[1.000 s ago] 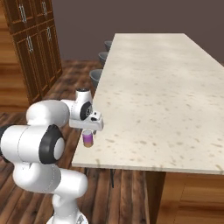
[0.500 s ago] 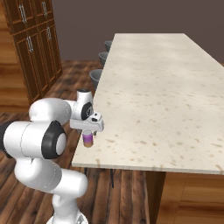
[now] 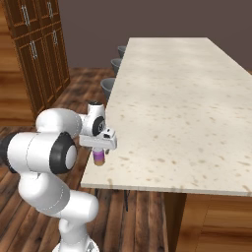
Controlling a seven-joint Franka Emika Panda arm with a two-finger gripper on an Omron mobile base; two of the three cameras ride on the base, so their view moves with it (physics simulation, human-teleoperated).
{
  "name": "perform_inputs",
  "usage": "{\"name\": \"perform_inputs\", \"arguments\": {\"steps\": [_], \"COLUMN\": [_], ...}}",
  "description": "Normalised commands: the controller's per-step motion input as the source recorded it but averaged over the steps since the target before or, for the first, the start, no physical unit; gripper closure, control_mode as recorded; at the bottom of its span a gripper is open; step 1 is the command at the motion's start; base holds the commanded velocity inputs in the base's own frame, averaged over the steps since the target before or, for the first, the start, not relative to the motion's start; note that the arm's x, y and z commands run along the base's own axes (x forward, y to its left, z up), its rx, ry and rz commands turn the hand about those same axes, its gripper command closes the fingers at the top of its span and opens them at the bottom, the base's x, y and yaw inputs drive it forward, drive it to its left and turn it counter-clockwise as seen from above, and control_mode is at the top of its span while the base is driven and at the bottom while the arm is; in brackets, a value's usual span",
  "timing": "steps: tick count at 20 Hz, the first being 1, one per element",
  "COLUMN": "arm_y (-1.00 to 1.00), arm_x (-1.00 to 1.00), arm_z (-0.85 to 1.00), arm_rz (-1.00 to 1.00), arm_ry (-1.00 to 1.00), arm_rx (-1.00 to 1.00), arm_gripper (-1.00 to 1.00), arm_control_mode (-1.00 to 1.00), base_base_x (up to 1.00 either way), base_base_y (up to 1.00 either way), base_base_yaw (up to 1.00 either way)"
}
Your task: Four empty soda cans are scattered around the kitchen. Gather all the cans and cluster them next to the stove for recycling.
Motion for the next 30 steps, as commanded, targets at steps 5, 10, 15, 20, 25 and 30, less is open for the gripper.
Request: {"name": "perform_inputs", "arguments": {"steps": [5,10,15,20,25,30], "arm_y": [0.0,0.0,0.0,0.0,0.0,0.0], "arm_x": [0.03,0.02,0.02,0.0,0.0,0.0], "arm_z": [-0.08,-0.07,-0.05,-0.02,0.0,0.01], "arm_rz": [0.0,0.0,0.0,0.0,0.0,0.0], "arm_ry": [0.03,0.03,0.04,0.04,0.0,0.0], "arm_rx": [0.0,0.0,0.0,0.0,0.0,0.0], "arm_gripper": [-1.0,-1.0,-1.0,1.0,1.0,1.0], "arm_control_mode": [-1.0,-1.0,-1.0,-1.0,-1.0,-1.0], "base_base_x": [0.0,0.0,0.0,0.0,0.0,0.0], "base_base_y": [0.0,0.0,0.0,0.0,0.0,0.0], "base_base_yaw": [0.0,0.0,0.0,0.0,0.0,0.0]}}
